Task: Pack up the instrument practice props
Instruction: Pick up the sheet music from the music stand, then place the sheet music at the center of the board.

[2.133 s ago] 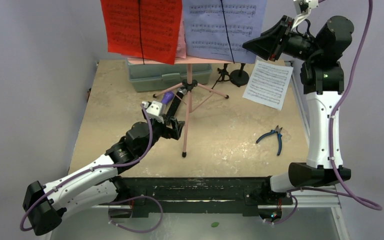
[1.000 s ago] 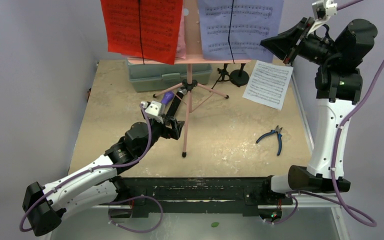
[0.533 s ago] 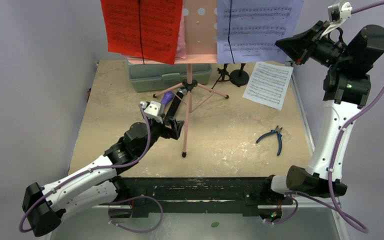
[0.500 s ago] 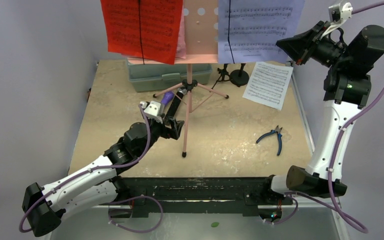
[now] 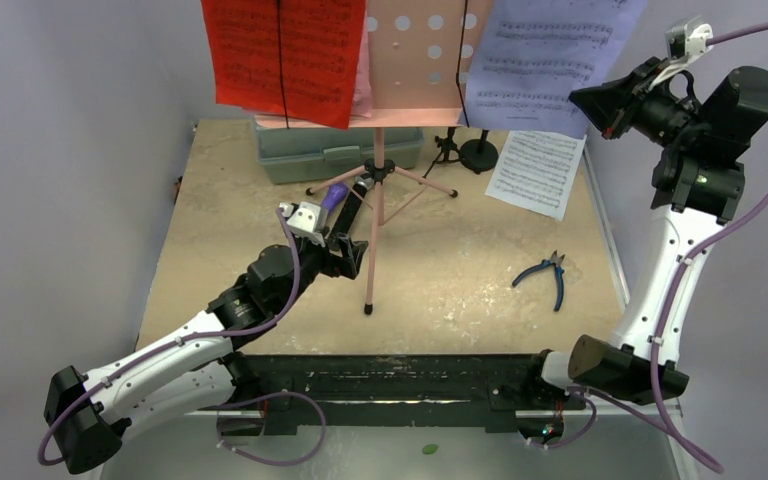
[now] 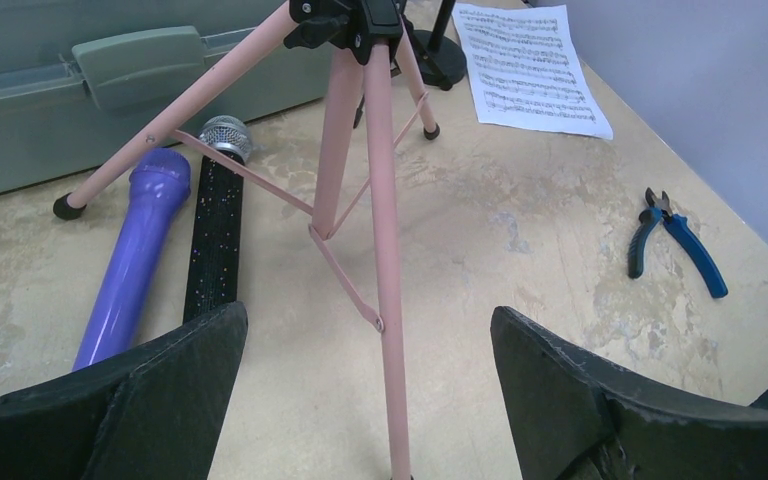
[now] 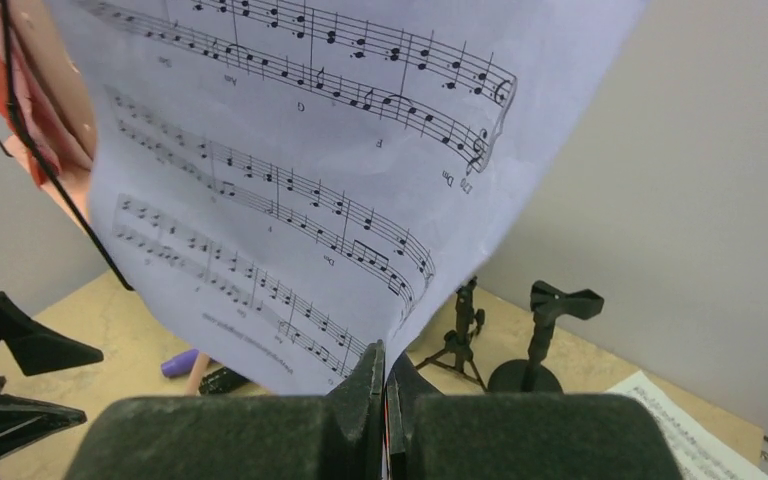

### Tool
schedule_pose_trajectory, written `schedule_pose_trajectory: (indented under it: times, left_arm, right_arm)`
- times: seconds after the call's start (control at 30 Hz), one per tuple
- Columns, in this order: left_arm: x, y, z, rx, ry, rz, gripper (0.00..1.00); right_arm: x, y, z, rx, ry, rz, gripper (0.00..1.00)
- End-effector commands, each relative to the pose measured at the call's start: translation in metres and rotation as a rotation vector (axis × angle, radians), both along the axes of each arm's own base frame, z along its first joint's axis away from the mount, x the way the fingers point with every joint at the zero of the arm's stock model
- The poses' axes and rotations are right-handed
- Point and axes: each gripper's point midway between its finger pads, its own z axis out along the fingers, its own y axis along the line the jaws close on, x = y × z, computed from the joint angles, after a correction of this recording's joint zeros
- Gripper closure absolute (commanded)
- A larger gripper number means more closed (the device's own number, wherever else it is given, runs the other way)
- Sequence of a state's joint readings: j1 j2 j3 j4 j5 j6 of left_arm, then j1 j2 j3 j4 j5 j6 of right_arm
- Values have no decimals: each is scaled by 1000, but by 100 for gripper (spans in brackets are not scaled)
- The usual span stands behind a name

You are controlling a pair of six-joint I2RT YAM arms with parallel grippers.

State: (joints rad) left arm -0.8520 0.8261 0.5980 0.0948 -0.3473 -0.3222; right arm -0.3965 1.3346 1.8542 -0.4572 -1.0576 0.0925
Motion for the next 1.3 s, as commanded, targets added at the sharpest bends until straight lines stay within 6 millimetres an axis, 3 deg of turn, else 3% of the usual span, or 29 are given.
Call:
schedule_pose_trajectory:
  times: [0.0, 0.67, 0.97, 1.1, 1.27]
  left_arm:
    - [1, 2, 11, -29, -27, 14, 8]
    - [2, 1, 10, -23, -27, 15, 8]
    - [3, 1, 9, -18, -28, 17, 8]
    - [4, 2, 8, -16, -26, 19, 8]
    - [4, 1, 7, -16, -28, 17, 8]
  right_arm:
    - [1, -14, -5, -27, -16, -60, 100]
    - [16, -39, -41, -22, 46, -128, 100]
    - [33, -54, -71, -3, 115, -177, 100]
    - [52, -78, -111, -25, 190, -265, 100]
    - [81, -113, -211, 119, 444, -431, 100]
